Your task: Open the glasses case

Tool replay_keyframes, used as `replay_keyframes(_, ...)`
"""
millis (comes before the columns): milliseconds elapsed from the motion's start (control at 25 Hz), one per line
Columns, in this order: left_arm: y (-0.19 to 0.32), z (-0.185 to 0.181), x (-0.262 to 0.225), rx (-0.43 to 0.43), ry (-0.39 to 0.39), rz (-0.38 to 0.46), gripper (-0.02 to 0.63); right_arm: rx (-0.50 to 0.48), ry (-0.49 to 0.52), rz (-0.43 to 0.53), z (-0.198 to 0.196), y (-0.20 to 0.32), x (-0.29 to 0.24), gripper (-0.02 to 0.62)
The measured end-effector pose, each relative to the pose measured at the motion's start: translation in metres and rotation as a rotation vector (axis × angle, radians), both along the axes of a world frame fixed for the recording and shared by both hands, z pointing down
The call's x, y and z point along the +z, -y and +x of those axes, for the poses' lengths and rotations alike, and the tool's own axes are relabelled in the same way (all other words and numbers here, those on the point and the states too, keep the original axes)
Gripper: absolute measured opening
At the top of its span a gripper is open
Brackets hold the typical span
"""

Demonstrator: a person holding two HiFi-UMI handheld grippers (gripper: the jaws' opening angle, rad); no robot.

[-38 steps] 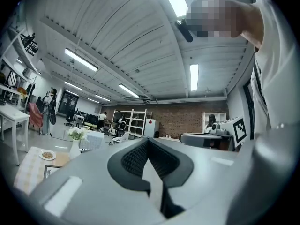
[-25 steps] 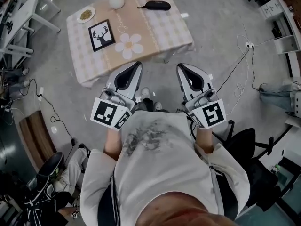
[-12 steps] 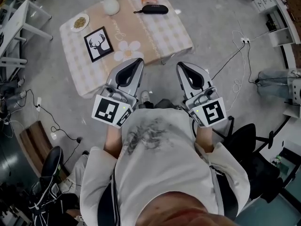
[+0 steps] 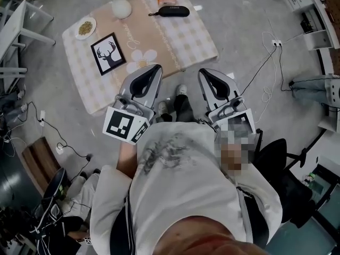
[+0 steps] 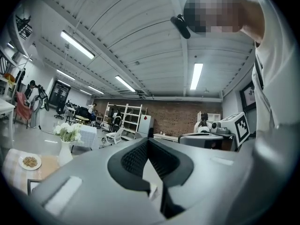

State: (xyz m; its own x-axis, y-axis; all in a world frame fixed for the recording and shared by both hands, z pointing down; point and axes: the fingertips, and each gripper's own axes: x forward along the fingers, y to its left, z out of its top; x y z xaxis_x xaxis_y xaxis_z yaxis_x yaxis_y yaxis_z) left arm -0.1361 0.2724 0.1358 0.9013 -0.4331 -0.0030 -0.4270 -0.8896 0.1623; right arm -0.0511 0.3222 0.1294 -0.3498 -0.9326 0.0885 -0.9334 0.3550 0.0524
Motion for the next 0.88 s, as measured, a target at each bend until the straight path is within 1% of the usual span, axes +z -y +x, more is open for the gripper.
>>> replay_keyframes(240, 0.028, 0.022, 0.003, -0.044, 0.012, 0.003, 0.002, -0.044, 0.002, -0.002, 0.024, 0.032, 0.007, 0.015)
replay_keyframes(480, 0.056, 0.055, -0.003, -0.082, 0.020, 0.018, 0.002, -0.091, 0.015, 0.021, 0.057, 0.064, 0.002, 0.015)
replay_keyframes(880, 0.083, 0.107, -0.010, -0.131, 0.054, 0.027, 0.002, -0.137, 0.038, 0.020, 0.114, 0.093, 0.001, 0.015)
